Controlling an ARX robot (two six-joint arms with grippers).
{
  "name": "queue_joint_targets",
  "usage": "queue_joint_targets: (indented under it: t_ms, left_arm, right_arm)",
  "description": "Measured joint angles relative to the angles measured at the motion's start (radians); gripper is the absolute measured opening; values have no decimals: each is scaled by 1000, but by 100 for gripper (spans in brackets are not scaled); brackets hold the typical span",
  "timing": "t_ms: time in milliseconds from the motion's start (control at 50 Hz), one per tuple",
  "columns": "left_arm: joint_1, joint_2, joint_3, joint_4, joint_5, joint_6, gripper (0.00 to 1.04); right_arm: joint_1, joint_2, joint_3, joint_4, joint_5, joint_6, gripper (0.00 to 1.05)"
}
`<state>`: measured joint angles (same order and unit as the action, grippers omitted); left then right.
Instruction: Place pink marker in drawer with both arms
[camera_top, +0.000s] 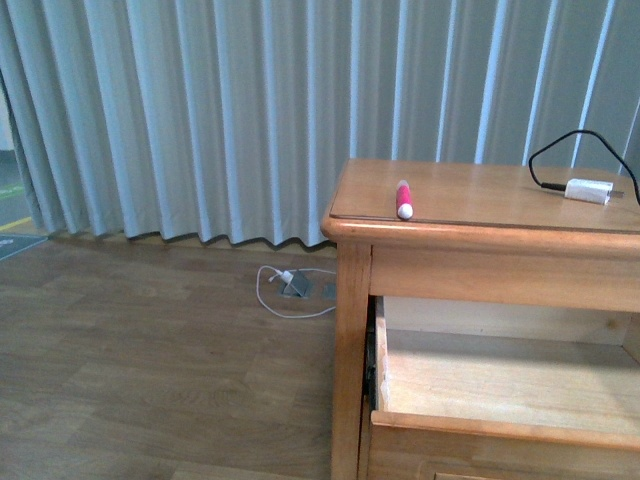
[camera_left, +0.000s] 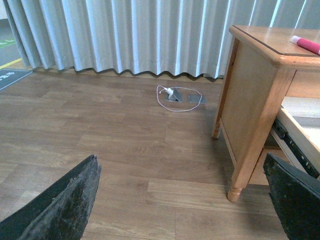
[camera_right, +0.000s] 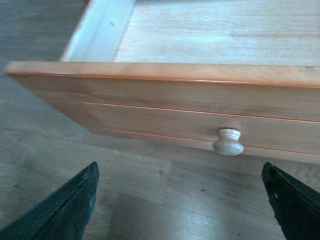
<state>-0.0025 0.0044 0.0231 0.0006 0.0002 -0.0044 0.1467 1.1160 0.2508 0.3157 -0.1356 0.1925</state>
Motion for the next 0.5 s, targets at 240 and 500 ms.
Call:
queue_joint_targets:
  t_ms: [240,500]
  left_arm:
    - [0,0,0,0,0,0,99]
    - [0,0,0,0,0,0,99]
  right_arm:
    - [-63,-491,60,-455,-71,-43,96]
    - [-194,-744,122,-660,-151,-105,96]
